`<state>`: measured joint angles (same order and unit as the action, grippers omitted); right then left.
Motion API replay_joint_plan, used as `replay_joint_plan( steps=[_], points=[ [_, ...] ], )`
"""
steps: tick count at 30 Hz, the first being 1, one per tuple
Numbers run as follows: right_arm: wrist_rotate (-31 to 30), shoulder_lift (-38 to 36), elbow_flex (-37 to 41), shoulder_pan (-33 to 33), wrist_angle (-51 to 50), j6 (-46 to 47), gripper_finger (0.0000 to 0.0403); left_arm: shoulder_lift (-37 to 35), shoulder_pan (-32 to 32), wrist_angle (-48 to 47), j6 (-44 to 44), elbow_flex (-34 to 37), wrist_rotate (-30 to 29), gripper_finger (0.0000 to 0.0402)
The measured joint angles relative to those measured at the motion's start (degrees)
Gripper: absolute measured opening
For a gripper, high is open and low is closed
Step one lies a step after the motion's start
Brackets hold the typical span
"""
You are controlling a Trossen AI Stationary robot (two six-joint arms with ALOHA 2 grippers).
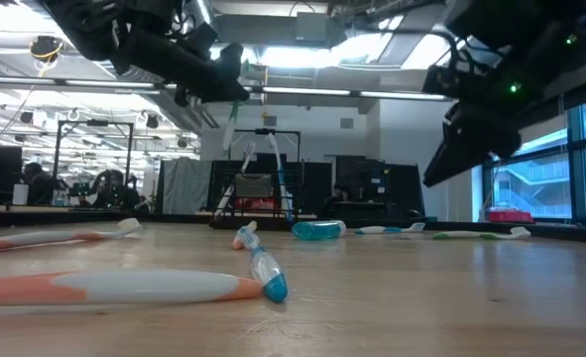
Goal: Pick & Place toothbrushing station
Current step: Put the bottom green toothbrush into the black wire organizer
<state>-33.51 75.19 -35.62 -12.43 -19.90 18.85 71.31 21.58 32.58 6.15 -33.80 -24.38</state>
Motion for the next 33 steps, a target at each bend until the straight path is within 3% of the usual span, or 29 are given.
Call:
replay_joint_plan(
  steps=[11,17,27,33],
  points=[
    [1.63,-0.87,0.02,0.0,4.52,0.24,0.0204,3.93,1.56,2.05,-1.54,0.0,0.01,0.0025],
    [1.63,-0.87,0.02,0.0,4.5,0.01,0.0204,7.53,1.81,9.59,-2.29,0.0,0.47,0.0025],
    [1.63,-0.87,0.02,0.0,4.48,-0.43,0.0204,10.55,1.77,9.53,1.12,-0.02,-5.59,0.0026],
    [1.63,-0.87,0.02,0.0,4.48,-0.45,0.0204,12.12,1.74,9.68,4.86,-0.02,-6.14,0.0026]
  ],
)
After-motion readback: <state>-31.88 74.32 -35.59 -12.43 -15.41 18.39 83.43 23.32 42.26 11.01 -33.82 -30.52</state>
